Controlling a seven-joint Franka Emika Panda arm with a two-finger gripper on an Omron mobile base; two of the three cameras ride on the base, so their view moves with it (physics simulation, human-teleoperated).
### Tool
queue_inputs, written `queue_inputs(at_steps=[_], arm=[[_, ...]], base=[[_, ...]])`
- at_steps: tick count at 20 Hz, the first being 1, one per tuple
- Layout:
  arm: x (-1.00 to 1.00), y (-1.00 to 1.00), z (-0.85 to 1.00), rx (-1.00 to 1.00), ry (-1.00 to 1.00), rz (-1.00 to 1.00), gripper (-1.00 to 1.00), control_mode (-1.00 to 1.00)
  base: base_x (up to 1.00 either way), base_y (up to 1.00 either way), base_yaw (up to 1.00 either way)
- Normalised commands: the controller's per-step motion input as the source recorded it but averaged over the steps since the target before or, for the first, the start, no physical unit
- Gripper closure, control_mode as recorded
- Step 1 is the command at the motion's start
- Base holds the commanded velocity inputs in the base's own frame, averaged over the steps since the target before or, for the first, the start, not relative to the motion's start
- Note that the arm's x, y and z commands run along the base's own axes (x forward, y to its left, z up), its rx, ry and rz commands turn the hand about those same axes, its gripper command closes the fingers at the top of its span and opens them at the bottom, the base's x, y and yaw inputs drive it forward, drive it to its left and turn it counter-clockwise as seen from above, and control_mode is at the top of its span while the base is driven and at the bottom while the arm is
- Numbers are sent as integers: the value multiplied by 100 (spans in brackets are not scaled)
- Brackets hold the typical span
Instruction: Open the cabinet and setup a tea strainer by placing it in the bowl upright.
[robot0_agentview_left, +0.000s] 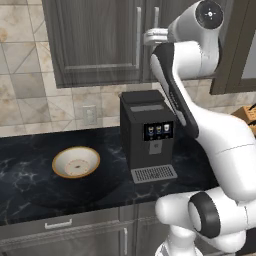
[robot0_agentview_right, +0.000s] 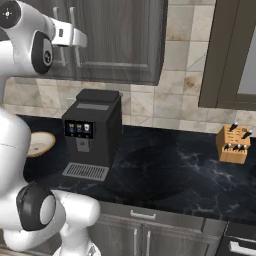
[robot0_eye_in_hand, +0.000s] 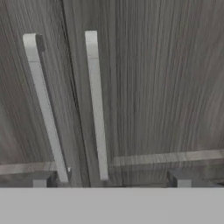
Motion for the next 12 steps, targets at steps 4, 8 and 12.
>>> queue_inputs(at_steps=[4, 8, 12], arm=[[64, 0, -5, 0, 2, 2, -100, -100], [55, 0, -4, 0, 0, 2, -100, -100], [59, 0, 0, 0, 0, 3, -100, -100]], base=[[0, 0, 0], [0, 0, 0], [0, 0, 0]])
